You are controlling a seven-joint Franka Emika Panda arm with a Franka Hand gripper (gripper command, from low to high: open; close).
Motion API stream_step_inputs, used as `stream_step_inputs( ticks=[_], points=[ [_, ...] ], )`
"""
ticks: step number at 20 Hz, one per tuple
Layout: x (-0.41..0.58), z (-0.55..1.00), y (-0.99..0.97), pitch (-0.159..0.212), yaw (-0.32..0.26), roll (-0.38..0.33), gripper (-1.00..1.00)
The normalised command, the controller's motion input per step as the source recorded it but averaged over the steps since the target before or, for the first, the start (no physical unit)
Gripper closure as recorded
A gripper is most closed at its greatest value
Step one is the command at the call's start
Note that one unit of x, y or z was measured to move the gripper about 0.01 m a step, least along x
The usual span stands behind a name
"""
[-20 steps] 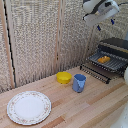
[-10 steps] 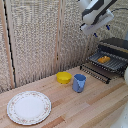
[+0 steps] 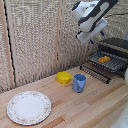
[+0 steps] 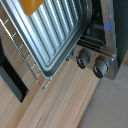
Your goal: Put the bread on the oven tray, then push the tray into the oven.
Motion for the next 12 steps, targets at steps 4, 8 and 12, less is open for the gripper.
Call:
stream_step_inputs(
  ticks=[4,8,12],
  points=[
    [-0.14,-0.27,0.04,0.224,0.212,-0.269,-1.0],
    [-0.176,-0.22,0.0,0.207,0.227,-0.278,-1.0],
    [-0.141,-0.24,0.0,0.185,0.236,-0.288,-1.0]
  ],
)
